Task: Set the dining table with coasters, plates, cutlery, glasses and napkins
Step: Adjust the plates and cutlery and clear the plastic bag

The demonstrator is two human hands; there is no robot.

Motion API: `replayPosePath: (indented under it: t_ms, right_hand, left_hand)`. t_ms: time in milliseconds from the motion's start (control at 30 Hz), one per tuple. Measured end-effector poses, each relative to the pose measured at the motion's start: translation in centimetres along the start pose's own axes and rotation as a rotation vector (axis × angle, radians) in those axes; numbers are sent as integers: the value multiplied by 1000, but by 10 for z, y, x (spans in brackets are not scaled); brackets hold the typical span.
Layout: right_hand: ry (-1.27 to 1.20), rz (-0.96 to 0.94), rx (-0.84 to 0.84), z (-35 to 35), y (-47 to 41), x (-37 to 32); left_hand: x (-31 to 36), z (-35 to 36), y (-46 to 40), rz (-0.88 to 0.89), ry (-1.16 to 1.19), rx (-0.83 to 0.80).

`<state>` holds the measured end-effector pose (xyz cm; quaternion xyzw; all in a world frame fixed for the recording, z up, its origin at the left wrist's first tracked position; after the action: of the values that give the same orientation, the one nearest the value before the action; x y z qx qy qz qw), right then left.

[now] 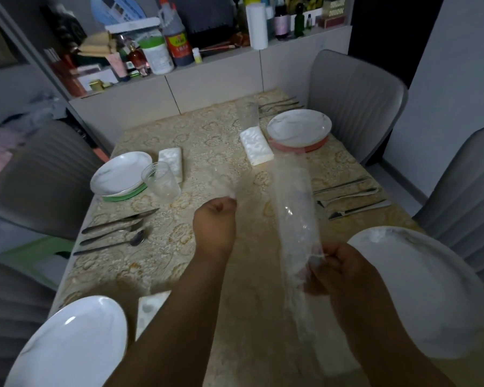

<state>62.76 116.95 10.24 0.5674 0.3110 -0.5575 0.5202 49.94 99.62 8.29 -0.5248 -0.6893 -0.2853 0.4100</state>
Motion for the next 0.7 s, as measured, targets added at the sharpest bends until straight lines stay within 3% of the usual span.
replayPosePath:
  t_ms: [133, 233, 400, 500, 600, 700]
  right_hand:
    - [58, 15, -63, 17, 13, -5]
    - [217, -16, -135, 25, 27, -7]
    - [480, -156, -80, 21, 50, -15]
    - [266, 85, -284, 19, 67, -15]
    - [135, 85, -288, 9, 80, -13]
    - [46, 132, -275, -3, 92, -5]
  left_hand:
    - [37, -31, 70, -122, 371, -147]
    - [41, -41, 107, -145, 382, -259]
    - [31, -60, 139, -168, 431, -242]
    - [34, -65, 160, -208, 481, -269]
    - [29, -64, 180, -330, 534, -322]
    - [26, -63, 207, -367, 488, -516]
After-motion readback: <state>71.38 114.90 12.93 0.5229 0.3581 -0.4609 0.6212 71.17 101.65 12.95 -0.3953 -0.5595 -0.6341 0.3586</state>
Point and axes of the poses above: each hand's wrist, its own y-axis away from the middle knuckle, its own z-axis out of the palm, x = y × z, the point moved 3 cm from there along -y, towards the middle knuckle, and after that the axes turned 12 degrees about -y, right-handed, at the moved point
